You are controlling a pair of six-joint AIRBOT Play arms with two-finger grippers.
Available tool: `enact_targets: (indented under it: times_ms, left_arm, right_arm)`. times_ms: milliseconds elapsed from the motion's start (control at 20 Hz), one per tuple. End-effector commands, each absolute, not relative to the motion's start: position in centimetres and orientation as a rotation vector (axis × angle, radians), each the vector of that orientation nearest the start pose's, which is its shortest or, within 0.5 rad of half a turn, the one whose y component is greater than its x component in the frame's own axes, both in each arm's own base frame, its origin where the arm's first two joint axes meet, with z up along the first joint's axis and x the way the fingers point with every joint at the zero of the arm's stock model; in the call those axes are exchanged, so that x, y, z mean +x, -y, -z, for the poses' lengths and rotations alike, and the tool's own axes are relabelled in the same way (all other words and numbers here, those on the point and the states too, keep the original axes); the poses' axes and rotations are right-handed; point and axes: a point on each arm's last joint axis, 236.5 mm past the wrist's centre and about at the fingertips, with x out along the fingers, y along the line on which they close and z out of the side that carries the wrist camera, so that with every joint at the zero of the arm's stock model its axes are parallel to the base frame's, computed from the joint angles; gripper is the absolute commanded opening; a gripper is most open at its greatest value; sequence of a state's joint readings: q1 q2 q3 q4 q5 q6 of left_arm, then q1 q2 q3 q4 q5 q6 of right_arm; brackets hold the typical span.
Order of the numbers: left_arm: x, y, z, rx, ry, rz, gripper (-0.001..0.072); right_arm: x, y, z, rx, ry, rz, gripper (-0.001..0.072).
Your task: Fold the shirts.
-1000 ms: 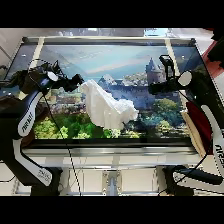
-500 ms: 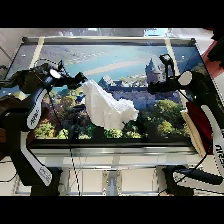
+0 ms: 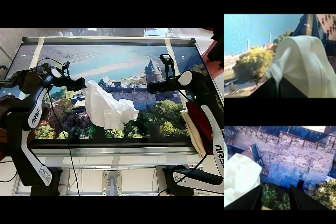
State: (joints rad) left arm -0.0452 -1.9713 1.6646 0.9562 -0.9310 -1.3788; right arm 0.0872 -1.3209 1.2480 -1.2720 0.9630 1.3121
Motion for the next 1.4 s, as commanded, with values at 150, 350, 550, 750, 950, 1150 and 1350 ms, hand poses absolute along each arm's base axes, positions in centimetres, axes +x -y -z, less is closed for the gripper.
enact_targets:
  times_ms: [150,350,550,750,950,1150,1350]
  left_arm:
    - [53.8,13.9,8.6,-0.386,-1.215,0.408,0.0023]
    - [53.9,14.2,6.6,-0.361,-1.219,0.448,0.0023]
    - [54.7,14.5,4.5,-0.349,-1.19,0.471,0.0023]
    - [54.5,14.6,4.1,-0.344,-1.196,0.481,0.0023]
    - [54.1,14.7,4.0,-0.344,-1.208,0.489,0.0023]
    - [55.9,13.5,-3.1,-0.266,-1.054,0.48,0.0022]
    - [55.0,8.5,-18.5,-0.069,-0.78,0.38,0.0022]
  right_arm:
    - [40.2,-11.0,-1.7,0.109,-1.196,-0.377,0.039]
    - [35.9,-14.8,3.5,0.263,-1.335,-0.523,0.0462]
    - [34.9,-15.5,6.0,0.327,-1.393,-0.525,0.0475]
    - [35.2,-16.3,7.7,0.402,-1.42,-0.516,0.0474]
    - [36.6,-17.8,8.7,0.407,-1.364,-0.553,0.0041]
    - [39.2,-17.9,3.8,0.299,-1.206,-0.639,0.0031]
    - [42.9,-9.8,-8.0,0.112,-0.946,-0.431,0.003]
